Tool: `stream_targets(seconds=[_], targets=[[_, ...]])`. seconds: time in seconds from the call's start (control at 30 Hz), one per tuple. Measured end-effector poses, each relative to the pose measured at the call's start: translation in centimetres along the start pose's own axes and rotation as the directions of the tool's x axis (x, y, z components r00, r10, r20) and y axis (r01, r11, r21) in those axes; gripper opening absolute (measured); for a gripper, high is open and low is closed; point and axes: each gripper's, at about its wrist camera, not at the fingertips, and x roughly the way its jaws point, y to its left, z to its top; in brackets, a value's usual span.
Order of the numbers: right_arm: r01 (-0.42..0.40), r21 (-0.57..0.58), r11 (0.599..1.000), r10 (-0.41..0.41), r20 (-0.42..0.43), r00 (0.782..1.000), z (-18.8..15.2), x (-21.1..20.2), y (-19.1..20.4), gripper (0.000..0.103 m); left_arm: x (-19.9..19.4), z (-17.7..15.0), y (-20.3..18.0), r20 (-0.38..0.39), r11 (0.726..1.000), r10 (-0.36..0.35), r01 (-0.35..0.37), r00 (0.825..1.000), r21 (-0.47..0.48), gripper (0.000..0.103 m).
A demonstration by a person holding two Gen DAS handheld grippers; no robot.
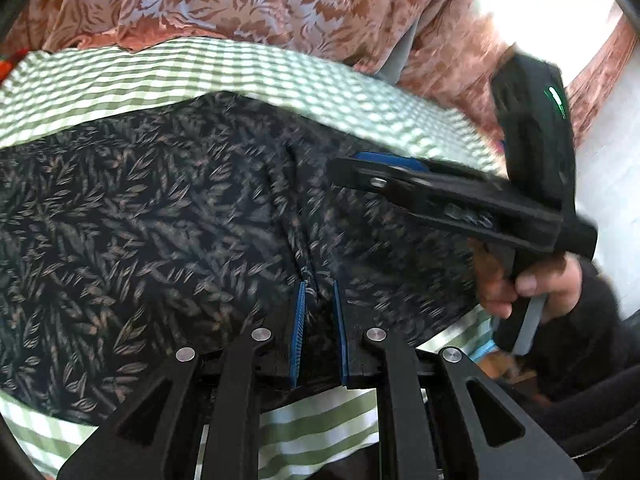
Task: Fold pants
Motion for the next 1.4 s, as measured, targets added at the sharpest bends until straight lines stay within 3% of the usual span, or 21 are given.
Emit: stream_targets(seconds=[0.1,0.37,0.63,1.07,1.13,1.2,1.33,1.37,1.4], targets=[[-0.001,0.020,1.000,0.001,0.016,1.000,-0.3,1.9,-0.7,0.049,0.6,-0.4,-0.3,0.001,0.998,0.058,-0.058,0.998,0.019,0.012],[-0.011,0.035,0.999,0.009,0.062,0.998,-1.2,1.0,-0.7,0.049,0.4,-0.1,-1.1,0.021,0.993,0.114,-0.115,0.993,0.030,0.016],[-0.006,0.042,0.999,0.004,0.051,0.999,-1.0,0.0,-0.2,0.049,-0.6,-0.2,-1.1,0.041,0.989,0.149,-0.150,0.988,0.018,0.016],[-0.010,0.016,1.000,0.009,0.060,0.998,3.7,-0.5,-0.4,0.050,-1.9,0.8,1.8,0.073,0.972,0.235,-0.235,0.969,-0.015,0.016],[-0.008,0.022,1.000,0.007,0.057,0.998,4.9,0.0,-0.7,0.050,-1.8,1.3,2.9,0.066,0.966,0.260,-0.258,0.963,-0.037,0.016],[-0.011,0.023,1.000,0.010,0.038,0.999,6.1,1.2,-0.8,0.060,-1.8,1.7,3.9,0.071,0.962,0.273,-0.270,0.959,-0.052,0.016],[-0.006,-0.010,1.000,0.005,-0.009,1.000,7.5,3.8,-0.4,0.060,-1.8,2.3,5.0,0.082,0.954,0.295,-0.290,0.952,-0.069,0.016],[-0.010,-0.021,1.000,0.010,-0.026,1.000,7.7,4.6,-0.3,0.060,-1.6,2.4,5.4,0.079,0.953,0.299,-0.293,0.951,-0.074,0.016],[-0.012,-0.031,0.999,0.010,-0.041,0.999,7.8,5.2,-0.2,0.046,-1.5,2.4,5.7,0.075,0.952,0.301,-0.295,0.951,-0.078,0.016]])
